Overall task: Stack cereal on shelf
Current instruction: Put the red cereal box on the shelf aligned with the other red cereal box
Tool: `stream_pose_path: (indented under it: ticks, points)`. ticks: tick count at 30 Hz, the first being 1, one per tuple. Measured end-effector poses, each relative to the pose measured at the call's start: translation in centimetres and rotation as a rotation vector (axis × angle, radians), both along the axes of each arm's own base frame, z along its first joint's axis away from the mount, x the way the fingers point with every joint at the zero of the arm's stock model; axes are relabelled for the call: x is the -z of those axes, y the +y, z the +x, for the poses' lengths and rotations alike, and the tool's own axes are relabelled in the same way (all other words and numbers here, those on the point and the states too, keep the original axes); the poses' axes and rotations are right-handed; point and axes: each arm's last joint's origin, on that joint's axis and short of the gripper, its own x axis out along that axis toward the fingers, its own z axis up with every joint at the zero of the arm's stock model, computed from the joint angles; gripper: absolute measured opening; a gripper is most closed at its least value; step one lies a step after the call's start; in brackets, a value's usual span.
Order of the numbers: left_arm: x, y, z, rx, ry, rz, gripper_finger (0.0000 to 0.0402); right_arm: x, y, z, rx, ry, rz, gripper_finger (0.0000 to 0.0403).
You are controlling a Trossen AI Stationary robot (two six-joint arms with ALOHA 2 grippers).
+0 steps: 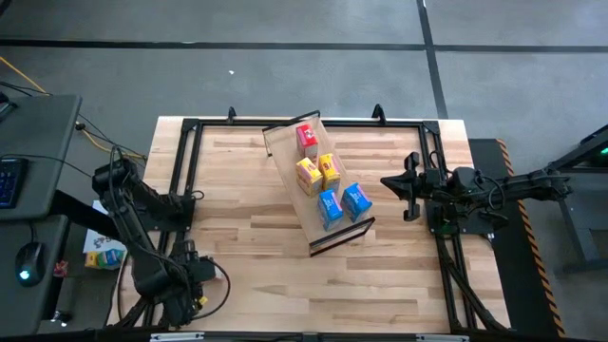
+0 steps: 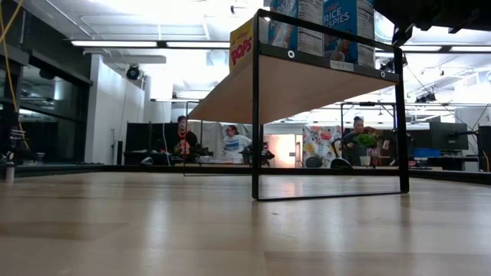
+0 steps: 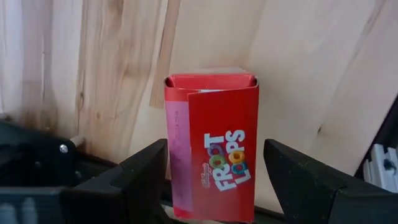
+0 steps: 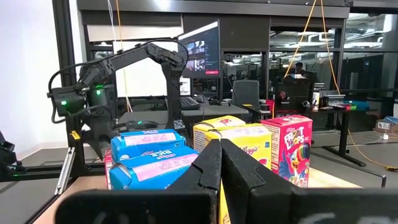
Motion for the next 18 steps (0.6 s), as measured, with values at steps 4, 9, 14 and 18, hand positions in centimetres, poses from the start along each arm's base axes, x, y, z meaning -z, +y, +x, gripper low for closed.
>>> stream_pose_path:
  ticks: [4, 9, 14, 18]
  points:
    - [0.9, -0.1, 0.8, 0.021, 0.051, 0.016, 0.0257, 0.0, 0.0, 0.0, 0.0, 0.0, 0.0, 0.0]
    - [1.9, -0.1, 1.7, 0.048, 0.086, 0.049, 0.0257, 0.0, 0.0, 0.0, 0.0, 0.0, 0.0, 0.0]
    - [2.3, 0.1, 2.3, 0.046, 0.105, 0.059, 0.0254, 0.0, 0.0, 0.0, 0.0, 0.0, 0.0, 0.0]
    - [2.3, 0.1, 2.4, 0.027, 0.107, 0.054, 0.0231, 0.0, 0.0, 0.0, 0.0, 0.0, 0.0, 0.0]
